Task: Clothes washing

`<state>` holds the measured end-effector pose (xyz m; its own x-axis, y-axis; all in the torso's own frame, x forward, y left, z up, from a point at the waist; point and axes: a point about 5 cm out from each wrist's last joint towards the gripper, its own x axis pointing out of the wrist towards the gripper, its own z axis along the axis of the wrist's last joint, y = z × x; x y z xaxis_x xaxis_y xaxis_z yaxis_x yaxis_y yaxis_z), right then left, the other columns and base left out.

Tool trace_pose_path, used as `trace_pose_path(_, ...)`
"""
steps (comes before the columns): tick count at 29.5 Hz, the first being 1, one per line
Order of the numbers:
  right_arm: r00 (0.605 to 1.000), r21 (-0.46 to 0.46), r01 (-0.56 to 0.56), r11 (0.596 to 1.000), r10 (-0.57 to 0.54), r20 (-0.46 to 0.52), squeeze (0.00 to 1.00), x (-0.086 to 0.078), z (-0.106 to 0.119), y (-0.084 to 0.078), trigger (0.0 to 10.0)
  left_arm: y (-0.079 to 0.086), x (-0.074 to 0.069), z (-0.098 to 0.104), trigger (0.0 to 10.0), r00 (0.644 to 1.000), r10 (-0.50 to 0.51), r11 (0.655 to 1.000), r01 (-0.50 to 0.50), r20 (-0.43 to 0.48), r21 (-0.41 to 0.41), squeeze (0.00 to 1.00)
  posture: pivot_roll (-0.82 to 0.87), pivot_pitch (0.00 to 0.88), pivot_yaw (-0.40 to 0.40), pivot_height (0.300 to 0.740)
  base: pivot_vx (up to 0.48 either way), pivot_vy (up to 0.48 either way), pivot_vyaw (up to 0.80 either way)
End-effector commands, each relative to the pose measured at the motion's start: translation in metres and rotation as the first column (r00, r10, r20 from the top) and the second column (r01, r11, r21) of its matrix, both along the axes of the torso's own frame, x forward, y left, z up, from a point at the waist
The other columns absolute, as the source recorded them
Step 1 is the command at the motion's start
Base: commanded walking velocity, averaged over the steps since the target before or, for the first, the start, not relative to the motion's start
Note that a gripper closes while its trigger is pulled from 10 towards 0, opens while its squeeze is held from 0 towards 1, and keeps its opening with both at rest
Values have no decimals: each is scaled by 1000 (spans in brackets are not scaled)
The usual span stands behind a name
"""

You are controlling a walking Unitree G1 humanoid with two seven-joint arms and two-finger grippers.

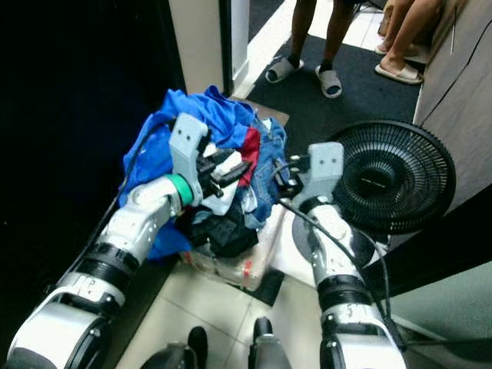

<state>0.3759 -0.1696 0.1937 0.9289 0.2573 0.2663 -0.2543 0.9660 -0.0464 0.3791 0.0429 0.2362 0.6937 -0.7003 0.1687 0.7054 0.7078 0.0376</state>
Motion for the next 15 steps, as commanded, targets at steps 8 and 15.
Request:
trace_pose_path(8,998,-6,-63,998,63,-27,0,-12,-13,17,10000,30,-5,3,10000,996,88,996,-88,0,-9,0,-140,267,110,740,0,0,0)
trace_pose_path(15,993,-9,-109,994,109,-36,0,-21,-17,35,10000,67,-31,-5,10000,997,82,995,-82,8,62,0,-122,268,98,740,0,0,0)
